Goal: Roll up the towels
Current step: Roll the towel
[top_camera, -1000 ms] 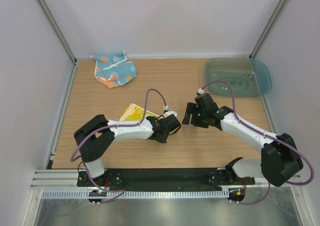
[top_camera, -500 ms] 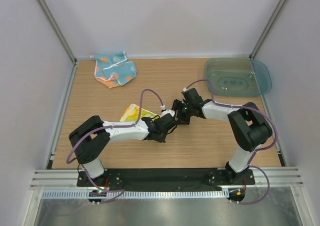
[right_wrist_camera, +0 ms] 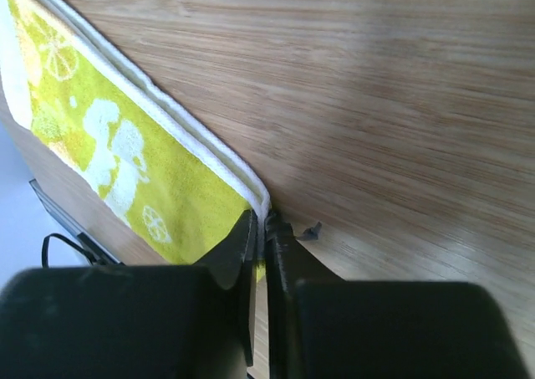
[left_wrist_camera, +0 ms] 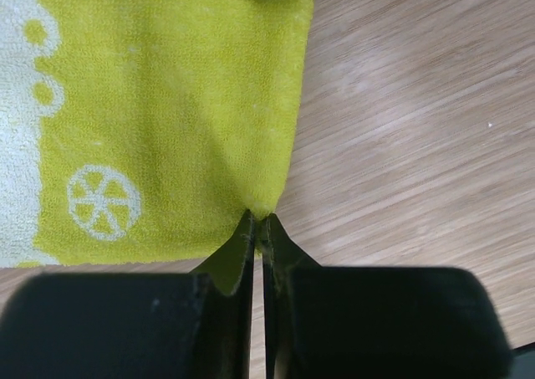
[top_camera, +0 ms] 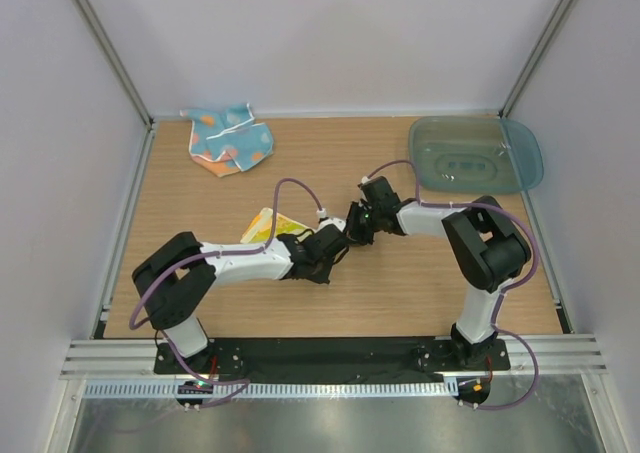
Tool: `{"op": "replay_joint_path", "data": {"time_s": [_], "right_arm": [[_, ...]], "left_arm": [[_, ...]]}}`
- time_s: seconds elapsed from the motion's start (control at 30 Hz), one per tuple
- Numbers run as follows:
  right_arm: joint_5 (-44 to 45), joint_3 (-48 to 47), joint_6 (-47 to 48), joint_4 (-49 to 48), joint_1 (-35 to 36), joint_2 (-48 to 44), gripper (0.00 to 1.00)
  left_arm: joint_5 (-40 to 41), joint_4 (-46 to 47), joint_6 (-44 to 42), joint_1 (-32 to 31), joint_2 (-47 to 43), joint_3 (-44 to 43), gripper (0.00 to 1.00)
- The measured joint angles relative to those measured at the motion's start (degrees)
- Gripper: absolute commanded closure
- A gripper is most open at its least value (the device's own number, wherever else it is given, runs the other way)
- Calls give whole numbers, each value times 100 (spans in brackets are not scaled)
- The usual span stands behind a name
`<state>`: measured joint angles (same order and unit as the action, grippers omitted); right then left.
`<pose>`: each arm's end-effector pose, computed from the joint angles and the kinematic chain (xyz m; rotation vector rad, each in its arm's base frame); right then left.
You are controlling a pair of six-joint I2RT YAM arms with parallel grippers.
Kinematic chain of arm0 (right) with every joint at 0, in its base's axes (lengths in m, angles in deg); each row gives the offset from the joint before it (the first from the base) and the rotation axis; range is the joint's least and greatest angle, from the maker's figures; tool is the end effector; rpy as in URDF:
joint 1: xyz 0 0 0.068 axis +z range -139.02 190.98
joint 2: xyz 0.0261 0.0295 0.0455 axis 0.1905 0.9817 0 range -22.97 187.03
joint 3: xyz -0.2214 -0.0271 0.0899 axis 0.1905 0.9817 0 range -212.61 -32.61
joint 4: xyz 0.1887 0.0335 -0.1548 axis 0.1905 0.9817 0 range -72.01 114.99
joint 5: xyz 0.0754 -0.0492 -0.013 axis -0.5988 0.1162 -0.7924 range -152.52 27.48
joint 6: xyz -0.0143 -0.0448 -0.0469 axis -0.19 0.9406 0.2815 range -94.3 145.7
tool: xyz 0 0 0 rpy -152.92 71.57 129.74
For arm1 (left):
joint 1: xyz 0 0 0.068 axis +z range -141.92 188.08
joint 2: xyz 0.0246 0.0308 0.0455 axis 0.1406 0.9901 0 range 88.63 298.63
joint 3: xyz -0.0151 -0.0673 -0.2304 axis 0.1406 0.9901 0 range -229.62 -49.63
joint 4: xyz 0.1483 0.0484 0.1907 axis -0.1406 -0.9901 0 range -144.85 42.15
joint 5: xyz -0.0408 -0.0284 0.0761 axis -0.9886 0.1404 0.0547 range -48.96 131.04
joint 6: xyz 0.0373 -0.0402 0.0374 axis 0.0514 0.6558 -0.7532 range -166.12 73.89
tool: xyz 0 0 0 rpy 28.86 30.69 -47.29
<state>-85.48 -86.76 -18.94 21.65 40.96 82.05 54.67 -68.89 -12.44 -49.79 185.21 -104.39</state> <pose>0.2858 0.1886 0.0968 0.1721 2.7239 0.9680 0.1777 -0.2594 0.1233 0.4779 2.5918 -0.2363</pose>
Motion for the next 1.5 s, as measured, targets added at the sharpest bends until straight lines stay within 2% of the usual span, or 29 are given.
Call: {"op": "replay_joint_path", "data": {"time_s": [0.1, 0.2, 0.23, 0.27, 0.3, 0.33, 0.37, 0.5, 0.77, 1.0, 1.17, 1.5], "right_arm": [[85, -55, 83, 131, 0, 0, 99], [197, -120, 164, 284, -4, -13, 99], [232, -140, 201, 354, -9, -24, 96], [275, -164, 234, 442, -11, -39, 90], [332, -188, 273, 544, -11, -57, 77], [391, -208, 308, 643, -11, -85, 68], [463, -238, 339, 745, -11, -129, 51], [1099, -356, 564, 1228, -57, -393, 39], [2472, -396, 966, 2529, -363, -793, 35], [2983, -514, 1178, 3213, -612, -1510, 34], [2938, -568, 1287, 3281, -616, -1888, 34], [2039, -540, 1456, 3110, -614, -2271, 35]], "left_arm": [[-35, 48, 7, 7, -24, 35, 100], [-90, 76, 7, 20, -35, 46, 100], [-125, 85, 7, 24, -35, 48, 100], [-149, 98, 7, 26, -35, 48, 100], [-173, 114, 7, 26, -35, 46, 100], [-216, 125, 7, 26, -35, 46, 100], [-267, 131, 7, 26, -35, 46, 100], [-492, 111, 11, 2, -46, 46, 100], [-901, -310, 74, -170, -50, -236, 100], [-1390, -603, 367, -166, -48, -754, 100], [-1519, -848, 649, -168, -48, -1003, 100], [-1856, -975, 1657, 114, -96, -907, 100]]}}
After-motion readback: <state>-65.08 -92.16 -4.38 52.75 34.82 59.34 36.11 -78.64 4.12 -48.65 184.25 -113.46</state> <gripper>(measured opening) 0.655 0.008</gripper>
